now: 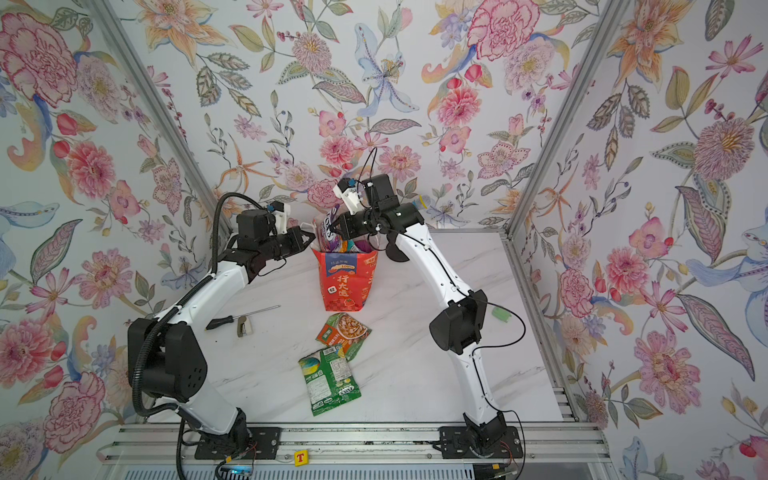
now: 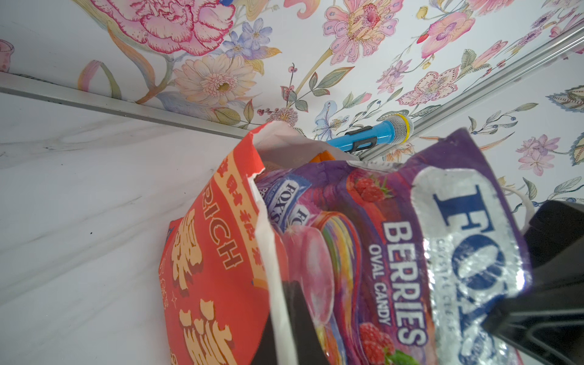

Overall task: Place the snacks into the paper bag
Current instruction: 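Lower the purple FOX'S packet into the bag with the right gripper, then push the purple packet deeper into the bag with the right gripper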

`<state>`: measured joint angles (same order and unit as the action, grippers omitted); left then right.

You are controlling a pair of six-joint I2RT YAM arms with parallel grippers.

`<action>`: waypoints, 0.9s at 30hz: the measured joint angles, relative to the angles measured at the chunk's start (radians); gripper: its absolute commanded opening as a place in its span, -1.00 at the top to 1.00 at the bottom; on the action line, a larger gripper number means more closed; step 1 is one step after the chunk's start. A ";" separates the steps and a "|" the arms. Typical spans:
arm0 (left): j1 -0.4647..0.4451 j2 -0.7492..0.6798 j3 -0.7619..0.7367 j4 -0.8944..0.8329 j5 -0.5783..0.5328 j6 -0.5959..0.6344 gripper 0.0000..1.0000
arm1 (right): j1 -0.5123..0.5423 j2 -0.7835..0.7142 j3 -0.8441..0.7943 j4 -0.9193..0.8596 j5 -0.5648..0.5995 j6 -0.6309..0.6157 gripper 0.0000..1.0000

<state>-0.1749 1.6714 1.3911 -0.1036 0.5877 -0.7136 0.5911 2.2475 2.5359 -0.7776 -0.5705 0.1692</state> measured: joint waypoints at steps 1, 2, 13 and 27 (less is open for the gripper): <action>0.000 0.000 0.000 0.000 0.000 0.000 1.00 | 0.005 0.009 0.016 -0.005 0.004 0.003 1.00; 0.000 0.000 0.000 0.000 0.000 0.000 1.00 | 0.011 0.025 0.040 -0.006 0.008 0.009 0.88; 0.002 0.000 0.000 -0.001 0.000 0.000 1.00 | 0.016 0.118 0.135 0.001 0.056 0.079 0.02; 0.003 0.000 0.000 -0.001 0.000 0.000 1.00 | 0.037 -0.058 0.109 0.062 0.229 0.064 0.20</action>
<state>-0.1719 1.6714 1.3911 -0.1043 0.5873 -0.7136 0.6281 2.1895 2.6453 -0.7158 -0.3412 0.2337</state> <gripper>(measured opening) 0.051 0.404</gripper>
